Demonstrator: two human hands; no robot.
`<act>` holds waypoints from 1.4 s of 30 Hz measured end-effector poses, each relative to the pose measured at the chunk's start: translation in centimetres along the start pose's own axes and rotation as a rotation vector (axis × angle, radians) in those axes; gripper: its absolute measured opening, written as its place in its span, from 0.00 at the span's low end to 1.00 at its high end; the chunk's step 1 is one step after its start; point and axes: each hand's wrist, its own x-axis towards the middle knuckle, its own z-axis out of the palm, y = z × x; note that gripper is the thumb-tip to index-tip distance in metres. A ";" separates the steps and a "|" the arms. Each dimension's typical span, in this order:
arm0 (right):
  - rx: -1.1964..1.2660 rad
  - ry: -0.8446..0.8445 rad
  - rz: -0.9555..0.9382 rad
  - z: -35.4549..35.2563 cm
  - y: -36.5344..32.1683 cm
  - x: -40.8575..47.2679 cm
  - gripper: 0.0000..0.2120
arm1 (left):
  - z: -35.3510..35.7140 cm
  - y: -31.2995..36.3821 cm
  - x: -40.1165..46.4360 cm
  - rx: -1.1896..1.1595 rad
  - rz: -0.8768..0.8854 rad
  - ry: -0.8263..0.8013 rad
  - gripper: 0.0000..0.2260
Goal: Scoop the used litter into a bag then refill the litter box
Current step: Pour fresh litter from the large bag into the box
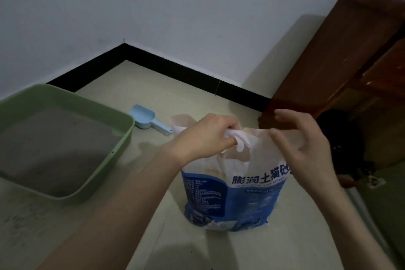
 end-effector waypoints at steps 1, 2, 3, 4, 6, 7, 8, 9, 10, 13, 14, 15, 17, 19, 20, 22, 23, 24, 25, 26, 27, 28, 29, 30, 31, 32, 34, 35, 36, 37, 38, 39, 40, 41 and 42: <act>-0.187 -0.131 -0.088 0.0 -0.4 0.2 0.20 | 0.1 0.1 0.3 0.021 0.002 0.001 0.04; -0.355 -0.274 -0.142 0.1 -0.7 0.4 0.23 | 0.2 0.0 0.4 0.039 0.002 0.001 0.05; -0.470 -0.400 -0.161 0.4 -0.8 0.7 0.26 | 0.2 -0.1 0.6 0.058 0.004 -0.001 0.05; -0.529 -0.493 -0.153 0.9 -0.8 1.1 0.28 | 0.2 -0.2 0.5 0.071 0.008 -0.006 0.05; -0.568 -0.584 -0.119 2.1 -0.8 2.1 0.32 | 0.3 -0.4 0.3 0.088 0.026 -0.019 0.05; -0.579 -0.626 -0.112 2.5 -0.9 2.7 0.30 | 0.4 -0.4 0.1 0.118 0.032 -0.022 0.06; -0.594 -0.686 -0.119 2.8 -1.1 3.0 0.26 | 0.5 -0.4 0.0 0.167 0.033 -0.021 0.07; -0.596 -0.756 -0.128 2.8 -1.4 3.3 0.20 | 0.6 -0.3 -0.1 0.218 0.033 -0.006 0.09; -0.577 -0.835 -0.120 2.6 -1.6 3.6 0.15 | 0.6 -0.3 -0.1 0.272 0.029 0.020 0.11; -0.418 -1.047 0.036 0.7 -2.0 4.7 0.09 | 1.0 1.1 -0.3 0.430 0.026 0.160 0.16; -0.352 -1.093 0.080 0.1 -2.0 5.1 0.06 | 1.1 1.6 -0.5 0.460 -0.002 0.202 0.15; -0.315 -1.137 0.095 -0.2 -2.1 5.4 0.04 | 1.4 2.1 -0.9 0.449 -0.052 0.224 0.14; -0.362 -1.261 0.073 -0.3 -2.7 5.4 0.05 | 1.9 3.1 -2.1 0.407 -0.143 0.203 0.10; -0.429 -1.372 0.074 0.3 -3.2 4.8 0.09 | 2.0 4.0 -3.0 0.362 -0.219 0.154 0.05; -0.430 -1.395 0.095 0.2 -3.6 4.8 0.13 | 1.9 4.4 -3.4 0.347 -0.249 0.139 0.03; -0.325 -1.441 0.173 -0.7 -4.2 5.6 0.17 | 1.5 5.4 -4.1 0.338 -0.276 0.143 0.03; -0.240 -1.487 0.208 -1.3 -4.4 6.4 0.20 | 1.3 5.9 -4.5 0.313 -0.291 0.161 0.03; -0.164 -1.527 0.255 -1.9 -4.5 7.1 0.22 | 1.5 6.2 -5.0 0.282 -0.302 0.205 0.02; -0.095 -1.537 0.315 -2.3 -4.4 7.7 0.23 | 1.8 6.3 -5.5 0.246 -0.332 0.244 0.01; -0.036 -1.510 0.395 -2.6 -4.1 8.0 0.23 | 2.1 6.6 -5.9 0.189 -0.389 0.280 0.02; 0.012 -1.432 0.490 -2.4 -3.5 8.2 0.22 | 2.5 7.0 -6.3 0.095 -0.482 0.309 0.03; 0.027 -1.317 0.552 -2.1 -2.7 8.4 0.22 | 2.8 7.5 -6.5 -0.023 -0.590 0.344 0.04; -0.037 -1.202 0.551 -1.5 -1.7 8.3 0.22 | 3.0 8.2 -6.5 -0.155 -0.694 0.370 0.05; -0.199 -1.140 0.448 -0.8 -0.9 8.3 0.20 | 3.2 9.0 -6.2 -0.280 -0.779 0.382 0.06; -0.419 -1.136 0.253 -0.1 -0.4 8.4 0.20 | 3.4 9.8 -5.8 -0.386 -0.835 0.375 0.06; -0.613 -1.161 0.045 0.5 -0.1 8.3 0.23 | 3.7 10.6 -5.4 -0.468 -0.862 0.358 0.07; -0.763 -1.205 -0.235 1.8 0.0 8.2 0.26 | 4.1 11.8 -4.1 -0.584 -0.908 0.387 0.05; -0.773 -1.224 -0.273 2.4 -0.2 8.3 0.26 | 4.2 12.1 -3.5 -0.631 -0.959 0.437 0.03; -0.767 -1.259 -0.249 3.0 0.1 8.2 0.25 | 4.3 12.2 -2.8 -0.666 -1.028 0.497 0.04; -0.742 -1.313 -0.201 3.5 0.4 8.0 0.23 | 4.3 12.3 -2.3 -0.699 -1.116 0.553 0.08; -0.693 -1.382 -0.141 3.8 0.6 7.9 0.22 | 4.4 12.4 -2.0 -0.754 -1.221 0.599 0.10; -0.628 -1.436 -0.100 4.0 0.6 7.7 0.19 | 4.5 12.5 -1.7 -0.812 -1.318 0.648 0.11; -0.530 -1.469 -0.021 4.2 0.5 7.5 0.17 | 4.6 12.6 -1.4 -0.869 -1.406 0.686 0.11; -0.413 -1.486 0.062 4.5 0.2 7.4 0.14 | 4.5 12.6 -1.2 -0.942 -1.476 0.733 0.11; -0.283 -1.505 0.208 4.4 -0.5 7.4 0.11 | 4.6 12.4 -1.0 -1.053 -1.540 0.798 0.12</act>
